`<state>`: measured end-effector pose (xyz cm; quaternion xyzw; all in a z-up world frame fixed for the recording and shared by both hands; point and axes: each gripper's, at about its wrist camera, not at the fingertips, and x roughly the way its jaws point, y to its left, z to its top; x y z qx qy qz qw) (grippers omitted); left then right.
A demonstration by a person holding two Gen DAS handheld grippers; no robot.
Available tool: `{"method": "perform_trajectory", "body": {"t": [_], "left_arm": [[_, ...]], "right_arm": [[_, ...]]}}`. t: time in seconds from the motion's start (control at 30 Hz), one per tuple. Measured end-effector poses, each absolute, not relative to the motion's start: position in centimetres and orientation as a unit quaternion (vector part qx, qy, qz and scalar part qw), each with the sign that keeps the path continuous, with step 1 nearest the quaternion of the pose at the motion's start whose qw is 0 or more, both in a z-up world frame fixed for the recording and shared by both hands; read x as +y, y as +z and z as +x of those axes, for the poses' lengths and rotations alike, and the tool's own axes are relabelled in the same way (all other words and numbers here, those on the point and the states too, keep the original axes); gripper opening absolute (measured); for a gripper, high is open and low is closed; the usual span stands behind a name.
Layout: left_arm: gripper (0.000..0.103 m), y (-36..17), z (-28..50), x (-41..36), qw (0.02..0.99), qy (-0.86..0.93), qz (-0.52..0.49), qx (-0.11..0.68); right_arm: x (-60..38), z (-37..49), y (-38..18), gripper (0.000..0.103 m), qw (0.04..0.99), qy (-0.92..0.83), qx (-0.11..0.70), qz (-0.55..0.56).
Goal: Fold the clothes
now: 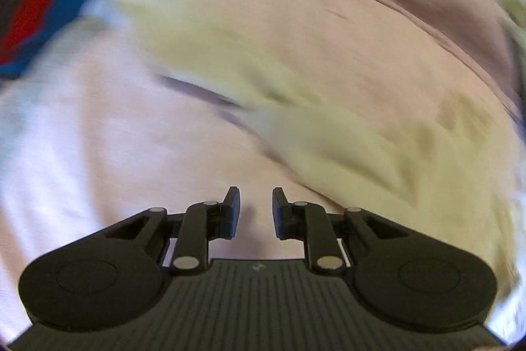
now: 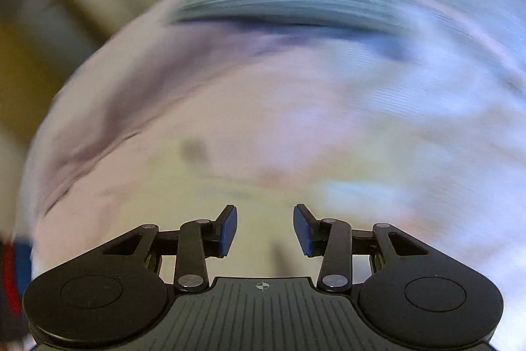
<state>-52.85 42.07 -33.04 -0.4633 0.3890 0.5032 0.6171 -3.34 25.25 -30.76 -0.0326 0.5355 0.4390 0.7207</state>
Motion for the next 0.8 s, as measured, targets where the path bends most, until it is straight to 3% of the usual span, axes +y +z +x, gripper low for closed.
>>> {"method": "perform_trajectory", "body": {"t": [0.2, 0.47, 0.5, 0.57, 0.67, 0.8], "left_arm": [[0.019, -32.9, -42.7, 42.6, 0.702, 0.409, -0.439, 0.385], [0.021, -33.1, -36.0, 44.5, 0.719, 0.39, -0.436, 0.375], [0.021, -33.2, -35.6, 44.2, 0.717, 0.389, -0.437, 0.378], [0.021, -33.2, -34.7, 43.8, 0.714, 0.39, -0.433, 0.387], [0.021, -32.4, -34.6, 43.3, 0.716, 0.394, -0.429, 0.386], [0.021, -31.0, -35.1, 43.4, 0.718, 0.41, -0.423, 0.371]], "right_arm": [[17.3, 6.0, -33.7, 0.042, 0.723, 0.333, 0.595, 0.112], [22.0, 10.7, -40.5, 0.042, 0.669, 0.357, 0.621, 0.199], [22.6, 10.6, -41.3, 0.039, 0.662, 0.364, 0.622, 0.206], [23.2, 10.1, -41.2, 0.002, 0.658, 0.39, 0.615, 0.193], [21.9, 10.0, -37.1, 0.001, 0.685, 0.423, 0.563, 0.19], [16.3, 11.8, -27.6, 0.001, 0.778, 0.402, 0.444, 0.188]]}}
